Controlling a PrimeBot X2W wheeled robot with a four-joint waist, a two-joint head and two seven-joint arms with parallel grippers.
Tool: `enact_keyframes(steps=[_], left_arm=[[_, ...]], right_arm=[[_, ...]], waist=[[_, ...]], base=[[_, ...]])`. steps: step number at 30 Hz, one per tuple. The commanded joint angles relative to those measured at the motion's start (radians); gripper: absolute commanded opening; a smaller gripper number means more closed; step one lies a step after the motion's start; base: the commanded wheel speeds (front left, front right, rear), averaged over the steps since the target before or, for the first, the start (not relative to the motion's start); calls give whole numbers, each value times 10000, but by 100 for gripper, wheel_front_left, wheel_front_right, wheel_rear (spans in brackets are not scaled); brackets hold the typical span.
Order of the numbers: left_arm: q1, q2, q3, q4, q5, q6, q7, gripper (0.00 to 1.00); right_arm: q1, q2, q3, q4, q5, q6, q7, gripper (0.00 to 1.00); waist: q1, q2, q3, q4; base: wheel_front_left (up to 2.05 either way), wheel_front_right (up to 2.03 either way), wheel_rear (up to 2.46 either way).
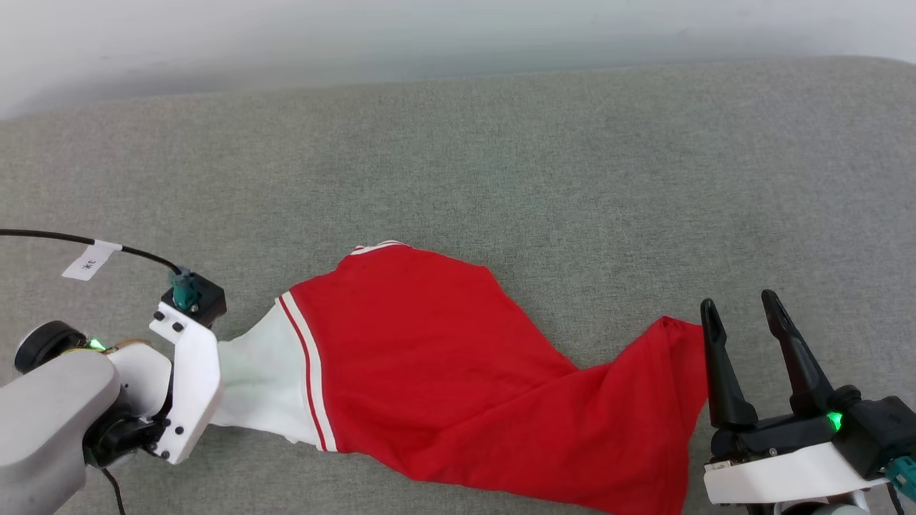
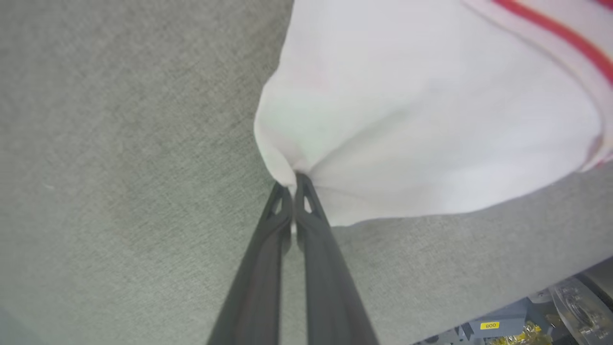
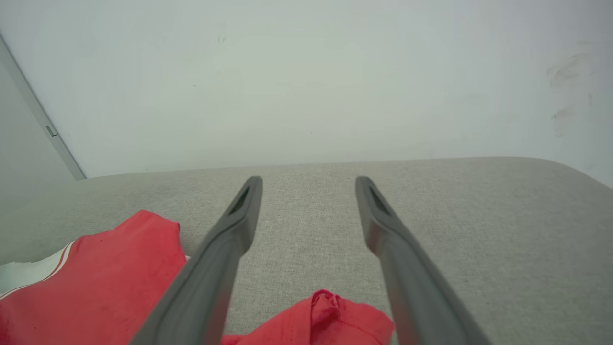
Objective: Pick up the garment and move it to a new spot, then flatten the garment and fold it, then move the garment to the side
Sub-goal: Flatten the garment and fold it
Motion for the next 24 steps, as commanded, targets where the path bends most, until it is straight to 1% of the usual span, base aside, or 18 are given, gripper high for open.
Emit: enact_keyframes(steps=[1, 3, 5, 7, 8, 11, 13, 17, 19, 21, 24], left_arm=[[-8, -19, 75, -23, 221, 0, -286, 100], [-64, -47, 218, -168, 335, 49, -827, 100], [-138, -55, 473, -408, 610, 193, -1704, 100], [-111, -12, 702, -677, 1003, 480, -2737, 100], [-72, -10, 835, -821, 1211, 707, -3293, 100], [232, -103, 1331, -1264, 1649, 1601, -5028, 100], [526, -149, 1713, -1563, 1872, 2341, -6251, 100], [1261, -396, 2337, -2101, 2129, 3843, -8263, 100], [1696, -564, 2612, -2325, 2189, 4554, -8858, 100], [2085, -725, 2947, -2520, 2386, 5211, -9140, 100], [2777, -1113, 3677, -2927, 2733, 6081, -9271, 100]], right_arm=[[68, 31, -19, 8, -31, -11, -22, 100], [116, 31, -131, -28, 11, -11, -22, 100], [170, 31, -226, -68, 35, -11, -22, 100], [177, 33, -321, -113, -13, -11, -22, 100], [164, 31, -380, -149, -51, -11, -22, 100], [-4, 31, -553, -274, -206, -9, -22, 100], [-243, 5, -665, -370, -360, -11, -22, 100], [-788, -585, -715, -429, -455, -11, -23, 100], [-1137, -1056, -509, -310, -404, -9, -9, 100], [-1631, -1595, -236, -286, -315, -11, 211, 100], [-2362, -2535, 492, -342, -26, -9, 1041, 100]], waist=[[0, 0, -135, -5], [0, 0, -290, 12], [0, 0, -440, 40], [0, 0, -584, 61], [0, 0, -646, 80], [0, 0, -798, 133], [0, 0, -860, 164], [0, 0, -935, 269], [0, 0, -950, 338], [0, 0, -946, 403], [0, 0, -906, 497]], base=[[0, 0, 0], [0, 0, 0], [0, 0, 0], [0, 0, 0], [0, 0, 0], [0, 0, 0], [0, 0, 0], [0, 0, 0], [0, 0, 0], [0, 0, 0], [0, 0, 0]])
